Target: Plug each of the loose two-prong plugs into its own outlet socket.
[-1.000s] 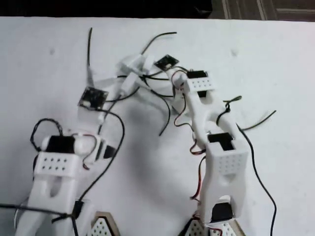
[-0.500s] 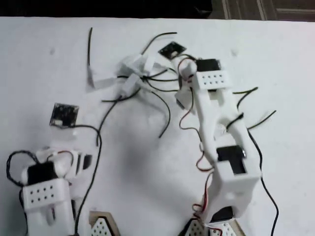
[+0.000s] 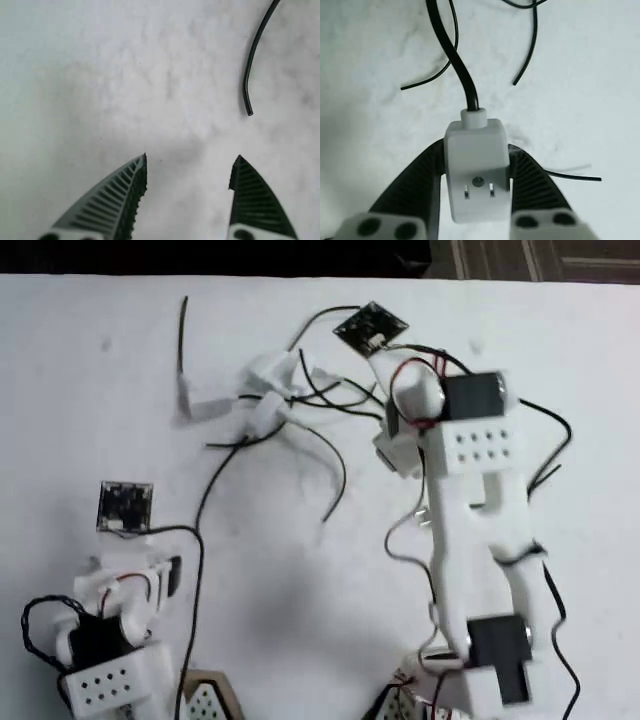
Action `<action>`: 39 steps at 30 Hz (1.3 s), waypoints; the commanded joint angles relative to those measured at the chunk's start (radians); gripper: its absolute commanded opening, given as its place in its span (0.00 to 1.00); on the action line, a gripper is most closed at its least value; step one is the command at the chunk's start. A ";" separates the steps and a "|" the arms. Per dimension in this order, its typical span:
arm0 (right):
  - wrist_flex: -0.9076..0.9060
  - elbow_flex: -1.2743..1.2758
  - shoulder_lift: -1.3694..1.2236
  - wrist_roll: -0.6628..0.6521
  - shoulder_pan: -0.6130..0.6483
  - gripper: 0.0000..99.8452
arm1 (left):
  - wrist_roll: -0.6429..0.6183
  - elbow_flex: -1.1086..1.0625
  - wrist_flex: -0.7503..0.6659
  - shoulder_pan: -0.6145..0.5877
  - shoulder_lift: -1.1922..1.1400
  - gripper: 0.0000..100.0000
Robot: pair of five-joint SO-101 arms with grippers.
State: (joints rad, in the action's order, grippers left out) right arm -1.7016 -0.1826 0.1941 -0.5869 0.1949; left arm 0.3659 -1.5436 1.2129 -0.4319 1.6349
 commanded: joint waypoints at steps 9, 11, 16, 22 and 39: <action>-0.012 0.245 0.352 -0.003 0.216 0.02 | 0.011 -0.037 0.087 -0.004 0.189 0.27; -0.010 0.318 0.384 0.000 0.312 0.02 | 0.011 -0.038 0.087 -0.004 0.189 0.27; 0.056 0.500 0.397 0.002 0.490 0.02 | 0.011 -0.038 0.086 -0.004 0.189 0.27; 0.291 0.730 0.397 0.002 0.542 0.03 | 0.011 -0.038 0.086 -0.004 0.188 0.27; 0.090 0.516 0.397 0.143 0.553 0.14 | 0.012 -0.038 0.087 -0.004 0.188 0.27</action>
State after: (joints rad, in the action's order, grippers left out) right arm -1.5988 0.3713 0.5608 -0.4549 0.7503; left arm 0.3659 -1.5835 1.2942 -0.4304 1.8174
